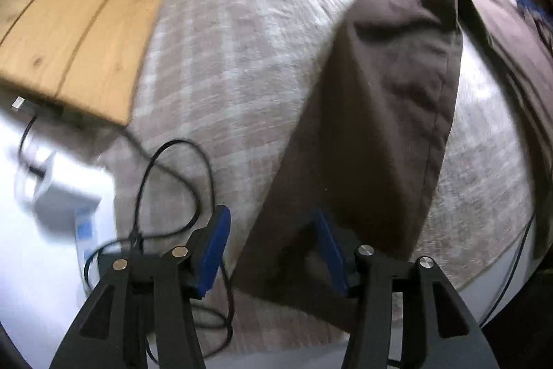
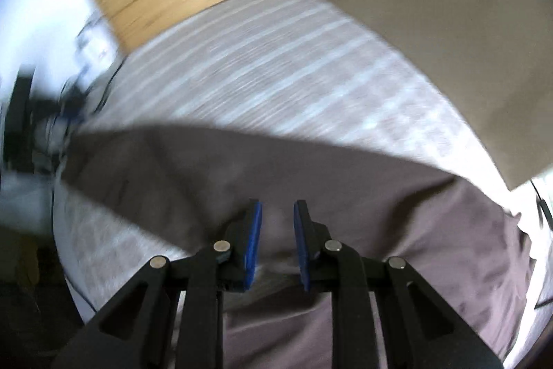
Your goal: Fold clothes
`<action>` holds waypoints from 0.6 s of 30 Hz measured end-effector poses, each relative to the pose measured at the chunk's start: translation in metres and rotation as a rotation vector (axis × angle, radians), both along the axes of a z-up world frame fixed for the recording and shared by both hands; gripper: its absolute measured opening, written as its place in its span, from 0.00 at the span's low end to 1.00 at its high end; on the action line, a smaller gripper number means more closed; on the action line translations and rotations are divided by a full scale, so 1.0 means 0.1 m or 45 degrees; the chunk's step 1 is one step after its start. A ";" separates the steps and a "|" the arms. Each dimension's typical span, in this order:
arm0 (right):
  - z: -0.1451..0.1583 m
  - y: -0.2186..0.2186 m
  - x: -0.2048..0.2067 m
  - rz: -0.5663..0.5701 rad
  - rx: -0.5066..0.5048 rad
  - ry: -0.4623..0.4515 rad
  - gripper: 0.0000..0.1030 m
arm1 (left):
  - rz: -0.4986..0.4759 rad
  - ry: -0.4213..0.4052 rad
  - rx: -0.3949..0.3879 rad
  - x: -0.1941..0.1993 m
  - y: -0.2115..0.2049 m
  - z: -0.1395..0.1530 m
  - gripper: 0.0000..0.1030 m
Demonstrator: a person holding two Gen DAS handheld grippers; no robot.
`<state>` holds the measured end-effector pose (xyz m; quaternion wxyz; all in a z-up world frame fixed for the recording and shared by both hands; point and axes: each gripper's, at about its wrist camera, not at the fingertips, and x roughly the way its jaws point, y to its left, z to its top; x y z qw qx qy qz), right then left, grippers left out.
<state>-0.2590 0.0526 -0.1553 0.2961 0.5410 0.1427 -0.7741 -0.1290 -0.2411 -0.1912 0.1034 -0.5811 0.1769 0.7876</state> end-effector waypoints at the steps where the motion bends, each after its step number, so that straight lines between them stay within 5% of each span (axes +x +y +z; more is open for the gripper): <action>1: 0.00 0.07 -0.08 -0.042 0.003 -0.002 0.19 | -0.009 0.003 0.010 -0.01 0.01 0.00 0.33; 2: -0.01 0.14 -0.15 -0.084 0.006 -0.003 0.19 | -0.005 -0.008 0.032 -0.03 0.01 -0.01 0.10; 3: -0.01 0.21 -0.23 -0.123 0.009 -0.005 0.19 | 0.003 -0.010 0.046 -0.03 0.01 -0.01 0.04; 8: -0.17 0.30 -0.35 -0.162 0.023 -0.055 0.19 | 0.023 0.018 0.025 -0.07 -0.01 0.08 0.02; 14: -0.37 0.10 -0.54 -0.141 0.036 -0.106 0.19 | 0.108 0.330 -0.096 -0.35 -0.22 0.89 0.02; 18: -0.62 -0.04 -0.64 -0.138 0.089 -0.129 0.19 | 0.063 0.410 -0.185 -0.61 -0.14 1.08 0.02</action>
